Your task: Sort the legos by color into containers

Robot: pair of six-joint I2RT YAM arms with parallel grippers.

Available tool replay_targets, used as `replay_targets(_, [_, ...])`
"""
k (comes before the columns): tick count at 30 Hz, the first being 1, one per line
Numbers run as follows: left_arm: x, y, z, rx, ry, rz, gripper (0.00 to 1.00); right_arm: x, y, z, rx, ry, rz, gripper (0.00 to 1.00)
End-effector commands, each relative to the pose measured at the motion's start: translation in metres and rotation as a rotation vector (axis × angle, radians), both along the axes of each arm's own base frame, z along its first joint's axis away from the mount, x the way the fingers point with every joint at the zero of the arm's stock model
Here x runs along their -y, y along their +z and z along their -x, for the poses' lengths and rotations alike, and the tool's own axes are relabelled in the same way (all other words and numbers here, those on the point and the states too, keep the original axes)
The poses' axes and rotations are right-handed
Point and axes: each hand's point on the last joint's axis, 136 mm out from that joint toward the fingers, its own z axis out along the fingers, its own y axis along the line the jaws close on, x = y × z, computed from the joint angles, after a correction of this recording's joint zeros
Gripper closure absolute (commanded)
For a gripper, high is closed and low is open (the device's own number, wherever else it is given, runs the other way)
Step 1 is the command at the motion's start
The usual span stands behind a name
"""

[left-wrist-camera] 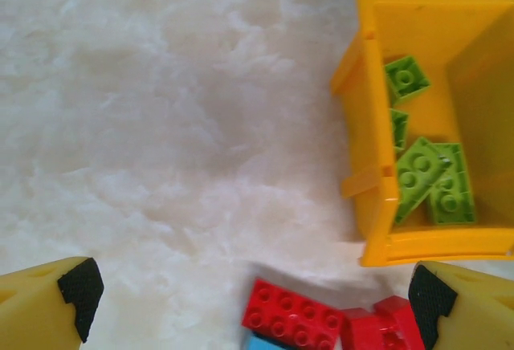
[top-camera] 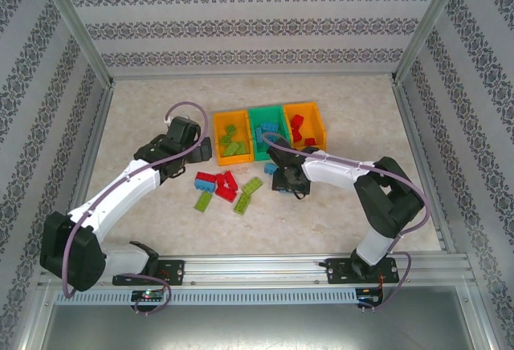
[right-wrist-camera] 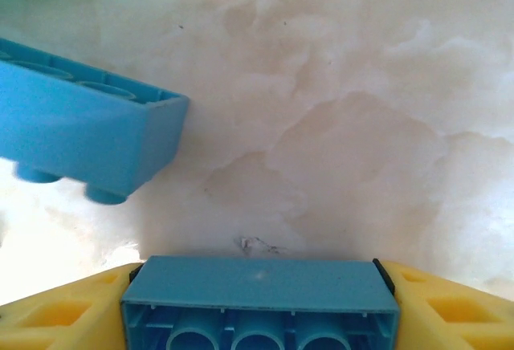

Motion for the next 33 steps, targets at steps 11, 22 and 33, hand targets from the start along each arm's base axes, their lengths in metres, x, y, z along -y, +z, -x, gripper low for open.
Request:
replay_targets(11, [-0.023,-0.036,0.038,-0.15,0.052,-0.017,0.01,-0.029,0.109,-0.119,0.273,0.091,-0.113,0.35])
replay_targets(22, [0.004,-0.074,0.066,-0.241,-0.094,0.091,0.0,-0.035,0.078,-0.192,0.238,0.035,-0.155,0.29])
replay_targets(33, [0.023,-0.086,0.068,-0.26,-0.235,0.077,0.0,-0.045,0.08,-0.194,0.231,0.045,-0.206,0.12])
